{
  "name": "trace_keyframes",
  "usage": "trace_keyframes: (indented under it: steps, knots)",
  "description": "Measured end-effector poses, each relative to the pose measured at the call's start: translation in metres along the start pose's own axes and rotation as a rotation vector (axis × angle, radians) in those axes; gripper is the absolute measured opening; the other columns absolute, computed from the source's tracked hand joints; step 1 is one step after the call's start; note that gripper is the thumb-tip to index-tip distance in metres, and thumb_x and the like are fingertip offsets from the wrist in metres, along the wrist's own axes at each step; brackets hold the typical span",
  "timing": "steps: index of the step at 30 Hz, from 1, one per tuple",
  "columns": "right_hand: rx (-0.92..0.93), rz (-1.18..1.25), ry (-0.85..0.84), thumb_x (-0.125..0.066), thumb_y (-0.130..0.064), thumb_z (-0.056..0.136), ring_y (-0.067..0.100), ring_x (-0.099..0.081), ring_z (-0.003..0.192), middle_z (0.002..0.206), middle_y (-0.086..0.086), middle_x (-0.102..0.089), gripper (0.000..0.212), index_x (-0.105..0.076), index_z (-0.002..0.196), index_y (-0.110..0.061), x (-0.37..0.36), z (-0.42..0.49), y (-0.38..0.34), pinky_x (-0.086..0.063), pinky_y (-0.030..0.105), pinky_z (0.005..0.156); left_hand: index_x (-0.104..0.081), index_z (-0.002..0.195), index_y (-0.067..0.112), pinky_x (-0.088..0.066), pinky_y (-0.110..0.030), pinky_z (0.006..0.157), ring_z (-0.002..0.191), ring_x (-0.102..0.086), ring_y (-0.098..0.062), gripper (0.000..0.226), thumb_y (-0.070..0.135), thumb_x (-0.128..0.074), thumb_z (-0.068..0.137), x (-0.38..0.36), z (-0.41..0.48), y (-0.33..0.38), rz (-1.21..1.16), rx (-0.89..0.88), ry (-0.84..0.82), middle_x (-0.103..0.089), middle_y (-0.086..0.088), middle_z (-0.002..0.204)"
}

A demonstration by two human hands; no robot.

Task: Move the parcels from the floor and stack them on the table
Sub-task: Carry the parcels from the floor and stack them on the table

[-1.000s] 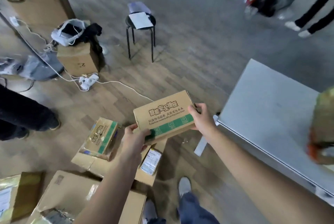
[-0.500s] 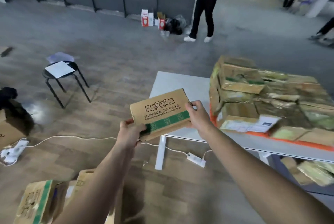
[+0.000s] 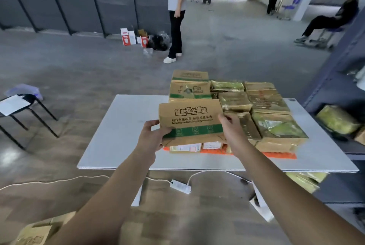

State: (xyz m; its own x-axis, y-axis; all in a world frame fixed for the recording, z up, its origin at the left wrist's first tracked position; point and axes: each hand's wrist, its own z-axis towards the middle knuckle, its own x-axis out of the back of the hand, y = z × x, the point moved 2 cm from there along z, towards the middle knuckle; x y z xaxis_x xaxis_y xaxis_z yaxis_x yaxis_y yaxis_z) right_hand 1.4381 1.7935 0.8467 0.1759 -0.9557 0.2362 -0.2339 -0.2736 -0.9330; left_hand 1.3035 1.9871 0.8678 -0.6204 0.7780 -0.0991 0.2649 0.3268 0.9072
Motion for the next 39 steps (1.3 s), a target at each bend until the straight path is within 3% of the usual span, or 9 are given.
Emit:
trace_keyframes:
  steps: [3,7,12,16,18,23,27,32,39]
  knots:
    - [-0.021,0.011,0.021,-0.049,-0.048,0.096,0.011,-0.059,0.089,0.102,-0.006,-0.060,0.036,-0.046,0.123,-0.026,0.032,0.015,0.001,-0.054,0.046,0.090,-0.048,0.123,0.019,-0.045,-0.026,0.060,0.075,-0.065,-0.011,0.045,0.012,-0.070,0.085,-0.040,0.010,0.002,0.018,-0.011,-0.010,-0.068,0.000,0.090]
    - [-0.019,0.008,0.020,-0.048,-0.046,0.097,0.018,-0.062,0.097,0.120,-0.001,-0.058,0.040,-0.042,0.132,-0.026,0.064,0.040,0.003,-0.060,0.046,0.079,-0.049,0.121,0.021,-0.050,-0.027,0.066,0.080,-0.065,-0.012,0.045,0.010,-0.071,0.083,-0.088,0.034,0.007,0.026,-0.031,-0.036,-0.065,0.002,0.094]
    - [-0.045,-0.052,-0.044,-0.043,-0.047,0.100,0.021,-0.058,0.106,0.131,-0.004,-0.050,0.048,-0.032,0.145,-0.035,0.090,0.087,-0.001,-0.057,0.045,0.085,-0.049,0.127,0.028,-0.047,-0.043,0.098,0.109,-0.058,-0.023,0.052,0.019,-0.074,0.082,-0.137,0.084,0.009,0.068,-0.044,-0.049,-0.061,-0.002,0.117]
    - [-0.075,-0.050,0.002,-0.047,-0.047,0.099,0.020,-0.065,0.095,0.129,-0.002,-0.052,0.051,-0.032,0.146,-0.034,0.106,0.137,-0.010,-0.058,0.043,0.083,-0.053,0.126,0.029,-0.048,-0.038,0.096,0.098,-0.059,-0.016,0.043,0.021,-0.068,0.087,-0.178,0.133,0.024,0.100,-0.079,-0.103,-0.062,0.003,0.110]
    - [-0.080,-0.028,0.057,-0.050,-0.047,0.097,0.024,-0.067,0.097,0.135,0.001,-0.052,0.055,-0.032,0.147,-0.031,0.115,0.166,-0.012,-0.059,0.042,0.080,-0.051,0.131,0.026,-0.049,-0.037,0.093,0.100,-0.057,-0.015,0.041,0.027,-0.061,0.092,-0.197,0.157,0.033,0.151,-0.122,-0.138,-0.060,0.001,0.119]
    - [-0.095,-0.097,0.171,-0.049,-0.049,0.096,0.023,-0.069,0.092,0.133,0.004,-0.054,0.055,-0.036,0.144,-0.024,0.125,0.232,-0.019,-0.060,0.042,0.079,-0.047,0.136,0.022,-0.041,-0.028,0.081,0.104,-0.053,-0.013,0.039,0.027,-0.043,0.098,-0.224,0.208,0.049,0.497,-0.340,-0.151,-0.056,0.003,0.126]
    - [-0.124,-0.189,0.201,-0.046,-0.063,0.089,0.024,-0.066,0.099,0.126,0.003,-0.058,0.065,-0.039,0.139,-0.023,0.124,0.275,-0.015,-0.057,0.048,0.083,-0.043,0.137,0.027,-0.042,-0.048,0.102,0.126,-0.045,-0.026,0.042,0.027,-0.043,0.095,-0.227,0.244,0.044,0.769,-0.378,-0.128,-0.046,0.000,0.135]
    - [-0.093,-0.204,0.184,-0.048,-0.043,0.099,0.023,-0.067,0.088,0.101,-0.003,-0.059,0.037,-0.047,0.125,-0.017,0.121,0.322,-0.024,-0.060,0.045,0.077,-0.025,0.148,0.022,-0.028,-0.049,0.115,0.142,-0.022,-0.025,0.058,0.028,-0.046,0.095,-0.235,0.285,0.038,1.123,-0.554,-0.087,-0.030,-0.004,0.150]
    - [-0.144,-0.277,0.106,-0.045,-0.045,0.099,0.025,-0.067,0.085,0.089,-0.003,-0.056,0.033,-0.045,0.116,-0.016,0.111,0.383,-0.025,-0.059,0.047,0.078,-0.015,0.150,0.030,-0.011,-0.058,0.117,0.147,-0.001,-0.028,0.057,0.045,-0.033,0.098,-0.249,0.320,0.040,1.444,-0.461,-0.018,-0.011,-0.003,0.160]
